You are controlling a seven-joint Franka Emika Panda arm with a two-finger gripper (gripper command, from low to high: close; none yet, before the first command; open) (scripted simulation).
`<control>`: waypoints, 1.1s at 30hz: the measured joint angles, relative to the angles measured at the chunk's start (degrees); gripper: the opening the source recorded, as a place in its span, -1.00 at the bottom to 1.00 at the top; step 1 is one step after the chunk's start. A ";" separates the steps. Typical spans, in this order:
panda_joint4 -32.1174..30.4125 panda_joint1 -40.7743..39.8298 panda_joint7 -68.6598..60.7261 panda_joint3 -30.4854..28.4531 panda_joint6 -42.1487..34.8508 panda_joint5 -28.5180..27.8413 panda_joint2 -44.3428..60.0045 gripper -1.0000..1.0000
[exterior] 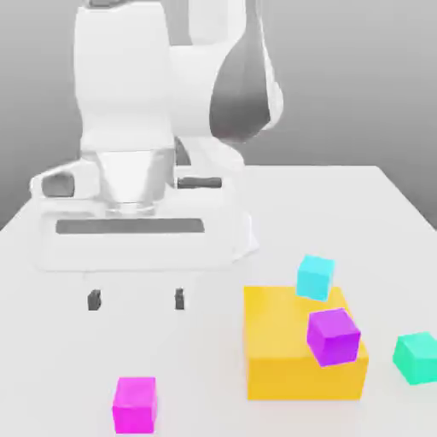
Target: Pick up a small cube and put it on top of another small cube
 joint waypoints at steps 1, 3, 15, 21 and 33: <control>-0.36 -0.34 -0.70 -0.03 0.83 0.22 2.08 0.00; -1.08 -1.04 -1.99 -0.08 2.50 0.52 6.22 0.00; 0.16 -4.17 -5.85 2.94 11.98 4.21 20.33 -1.00; -1.21 -2.62 -4.08 0.82 6.64 1.78 13.58 -1.00; -12.55 10.17 -14.26 8.40 -6.75 -0.79 -11.20 -1.00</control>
